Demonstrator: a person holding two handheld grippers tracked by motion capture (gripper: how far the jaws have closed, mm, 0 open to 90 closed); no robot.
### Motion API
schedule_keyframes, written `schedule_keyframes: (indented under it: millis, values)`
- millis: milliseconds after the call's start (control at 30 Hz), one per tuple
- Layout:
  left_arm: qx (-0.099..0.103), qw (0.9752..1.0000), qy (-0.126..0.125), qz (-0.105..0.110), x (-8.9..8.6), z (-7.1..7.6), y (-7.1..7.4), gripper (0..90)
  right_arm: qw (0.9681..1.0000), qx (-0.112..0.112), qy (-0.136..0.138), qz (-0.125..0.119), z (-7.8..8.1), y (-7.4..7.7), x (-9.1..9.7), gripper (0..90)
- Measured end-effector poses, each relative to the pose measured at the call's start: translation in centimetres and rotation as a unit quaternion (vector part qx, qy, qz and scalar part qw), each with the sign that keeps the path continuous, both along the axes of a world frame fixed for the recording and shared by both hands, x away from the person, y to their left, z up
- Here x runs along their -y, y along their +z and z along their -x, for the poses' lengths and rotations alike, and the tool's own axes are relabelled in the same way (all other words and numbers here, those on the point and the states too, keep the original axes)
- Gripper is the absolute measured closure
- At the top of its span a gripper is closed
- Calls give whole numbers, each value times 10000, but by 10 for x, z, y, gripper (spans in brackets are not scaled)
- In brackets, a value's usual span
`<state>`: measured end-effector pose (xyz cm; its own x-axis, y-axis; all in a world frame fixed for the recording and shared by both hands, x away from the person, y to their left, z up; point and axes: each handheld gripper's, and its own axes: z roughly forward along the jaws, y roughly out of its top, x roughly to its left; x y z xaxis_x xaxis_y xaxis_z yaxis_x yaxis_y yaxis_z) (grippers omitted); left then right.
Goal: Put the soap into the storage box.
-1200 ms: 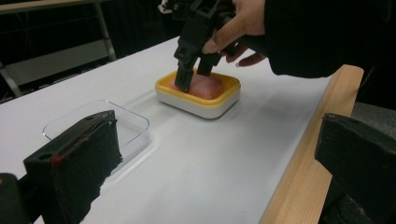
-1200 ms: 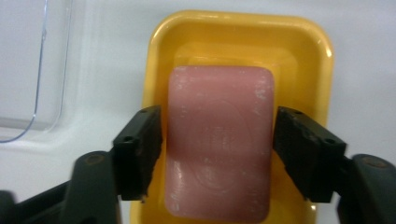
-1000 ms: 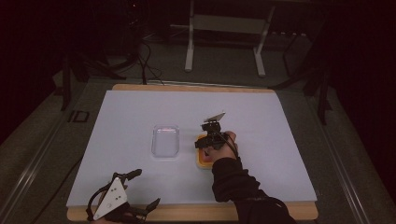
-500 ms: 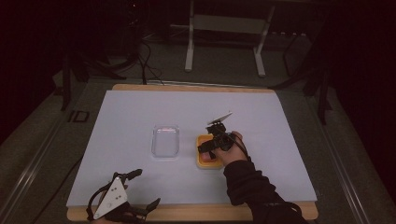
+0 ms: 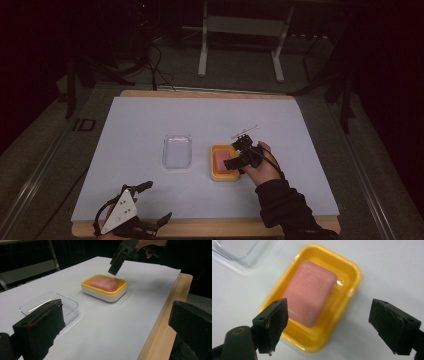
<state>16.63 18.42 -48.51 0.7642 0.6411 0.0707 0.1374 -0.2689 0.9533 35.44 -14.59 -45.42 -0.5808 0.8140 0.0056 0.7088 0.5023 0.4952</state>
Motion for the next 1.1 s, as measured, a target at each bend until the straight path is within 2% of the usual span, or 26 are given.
schedule_keyframes:
  millis: [100, 200, 300, 600, 733, 967, 1100]
  values:
    - [0, 10000, 2, -11, 0, 0, 0, 5, 9999, -4, 71, -95, 3, -1, 9, 145]
    - [2, 10000, 2, -17, 0, 0, 0, 5, 9998, 173, 33, -59, 9, -1, 18, 132]
    - [-8, 10000, 3, -12, 1, 0, 0, 6, 9995, 203, 39, -233, 13, -1, 29, 132]
    - [-11, 10000, 9, -20, 1, 0, -1, 6, 9977, 443, -167, -494, 27, 0, 61, 129]
    - [-17, 10000, 10, -23, 1, 0, -1, 5, 9966, 562, -174, -583, 35, -1, 73, 133]
    - [-15, 10000, 15, -27, 1, 0, -1, 6, 9959, 503, -280, -694, 46, -8, 92, 135]
    - [-16, 10000, 13, -28, 1, 0, -1, 5, 9952, 562, -307, -736, 54, -13, 102, 137]
